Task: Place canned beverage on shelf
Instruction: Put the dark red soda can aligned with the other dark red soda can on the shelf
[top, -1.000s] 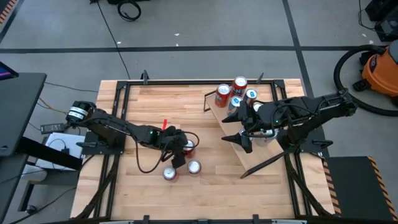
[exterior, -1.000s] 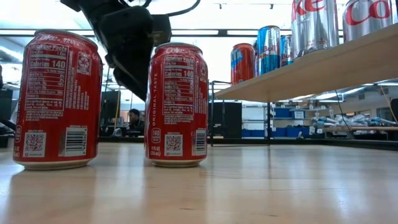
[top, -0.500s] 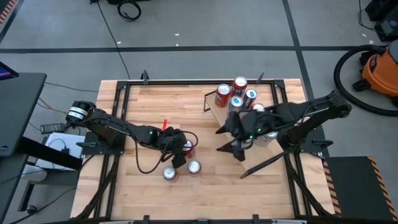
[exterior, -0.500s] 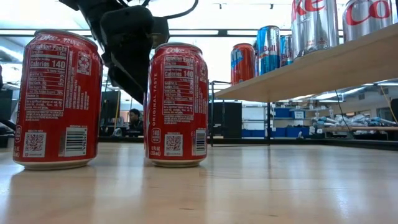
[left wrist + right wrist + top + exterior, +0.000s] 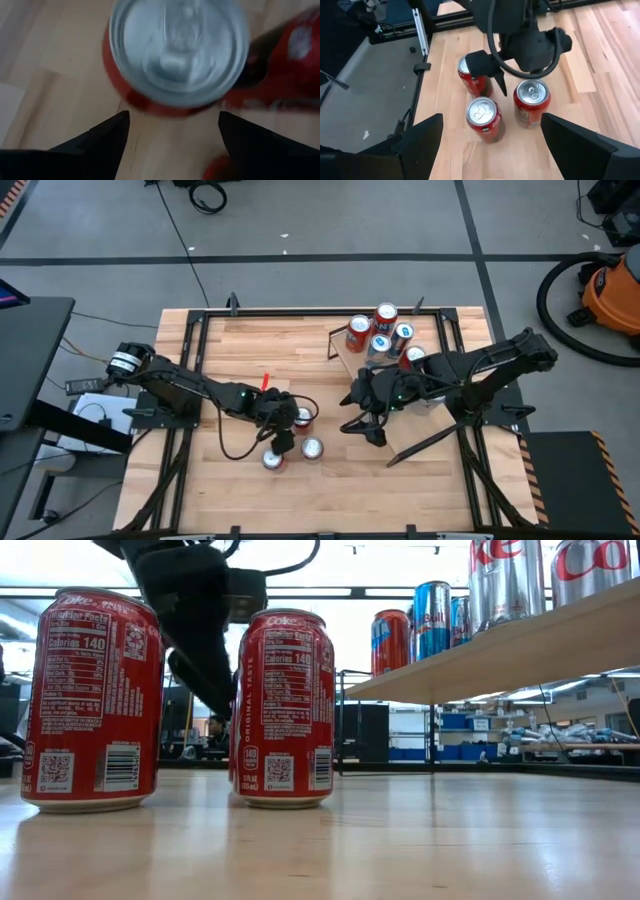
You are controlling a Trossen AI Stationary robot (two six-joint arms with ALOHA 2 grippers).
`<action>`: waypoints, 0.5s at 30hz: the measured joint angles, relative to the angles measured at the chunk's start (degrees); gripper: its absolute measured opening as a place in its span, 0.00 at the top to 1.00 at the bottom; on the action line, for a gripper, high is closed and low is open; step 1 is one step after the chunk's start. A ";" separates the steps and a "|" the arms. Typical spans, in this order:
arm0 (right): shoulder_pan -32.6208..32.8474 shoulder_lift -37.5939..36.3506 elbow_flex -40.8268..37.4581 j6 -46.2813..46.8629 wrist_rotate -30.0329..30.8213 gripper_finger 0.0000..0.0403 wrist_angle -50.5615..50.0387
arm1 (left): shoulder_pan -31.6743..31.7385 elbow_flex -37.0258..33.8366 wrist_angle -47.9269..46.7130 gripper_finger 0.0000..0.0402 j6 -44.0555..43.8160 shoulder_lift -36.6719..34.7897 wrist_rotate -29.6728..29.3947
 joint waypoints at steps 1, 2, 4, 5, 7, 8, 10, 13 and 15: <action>0.00 0.00 0.00 0.00 0.00 0.14 0.17 | 0.00 0.00 -1.01 0.21 0.04 0.00 0.16; 0.00 -0.02 0.00 0.00 0.02 0.14 0.49 | 0.00 0.00 -2.05 0.22 0.05 0.00 0.16; 0.01 -0.23 0.00 0.00 0.01 0.14 0.57 | 0.00 0.00 -3.65 0.24 0.17 0.00 0.14; 0.00 -0.32 0.00 0.00 0.07 0.14 0.64 | 0.00 0.00 -4.18 0.26 0.15 -0.02 0.14; 0.00 -0.33 0.00 0.00 0.45 0.14 0.59 | 0.02 0.00 -4.00 0.30 0.21 -0.02 0.12; 0.00 -0.33 0.00 0.01 0.48 0.14 0.56 | 0.02 0.00 -3.61 0.33 0.20 -0.04 0.12; 0.01 -0.33 0.00 0.01 0.49 0.14 0.61 | 0.02 0.00 -2.86 0.39 0.17 -0.04 0.06; 0.00 -0.33 0.00 0.01 0.70 0.14 0.57 | 0.02 0.00 -0.84 0.47 0.18 -0.05 -0.06; 0.00 -0.33 0.00 0.00 0.76 0.14 0.58 | 0.02 0.02 -0.18 0.52 0.17 -0.07 -0.08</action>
